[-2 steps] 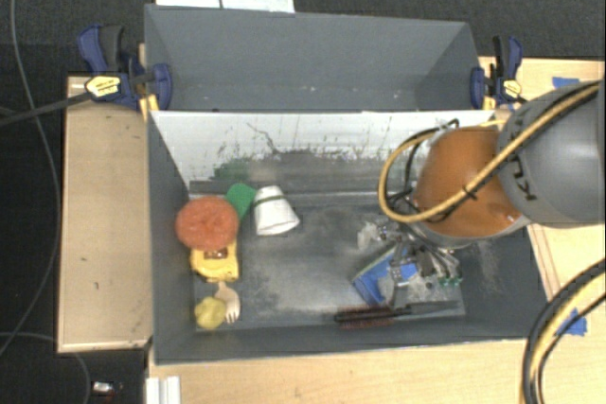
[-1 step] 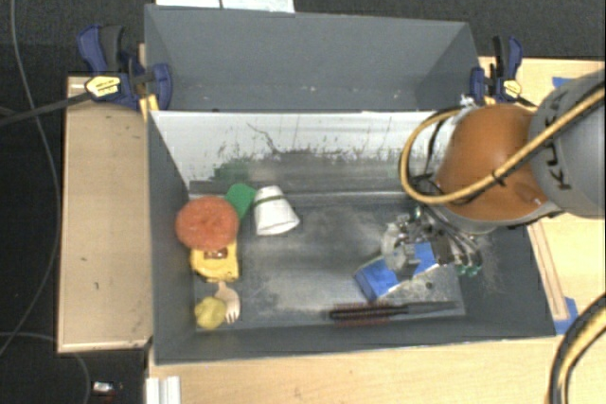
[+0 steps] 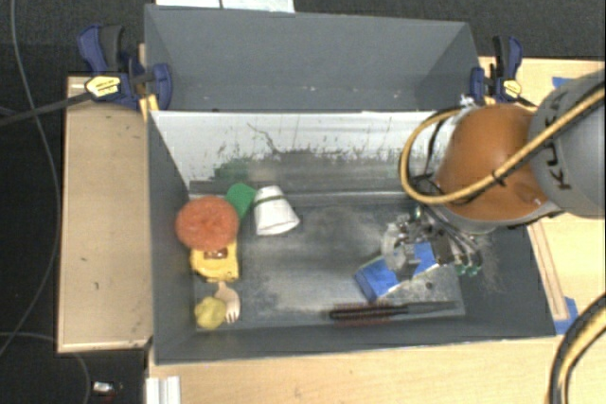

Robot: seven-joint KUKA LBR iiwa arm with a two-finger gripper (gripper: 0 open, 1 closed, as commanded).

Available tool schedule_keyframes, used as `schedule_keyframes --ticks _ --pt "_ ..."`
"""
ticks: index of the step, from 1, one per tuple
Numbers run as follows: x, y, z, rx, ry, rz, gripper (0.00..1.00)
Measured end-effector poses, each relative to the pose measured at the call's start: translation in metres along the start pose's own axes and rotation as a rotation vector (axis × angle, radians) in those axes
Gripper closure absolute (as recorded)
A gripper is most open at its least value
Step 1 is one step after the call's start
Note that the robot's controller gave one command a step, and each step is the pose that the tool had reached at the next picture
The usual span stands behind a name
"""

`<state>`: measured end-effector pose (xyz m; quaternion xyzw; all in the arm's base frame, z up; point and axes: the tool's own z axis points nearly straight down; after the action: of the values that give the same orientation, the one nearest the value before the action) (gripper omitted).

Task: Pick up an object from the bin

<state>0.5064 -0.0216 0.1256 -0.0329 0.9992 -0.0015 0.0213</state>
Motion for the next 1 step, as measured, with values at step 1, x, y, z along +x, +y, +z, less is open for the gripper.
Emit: schedule_keyframes --ticks 1 --pt "-0.0013 0.0325 0.0161 0.0 -0.001 0.071 1.0"
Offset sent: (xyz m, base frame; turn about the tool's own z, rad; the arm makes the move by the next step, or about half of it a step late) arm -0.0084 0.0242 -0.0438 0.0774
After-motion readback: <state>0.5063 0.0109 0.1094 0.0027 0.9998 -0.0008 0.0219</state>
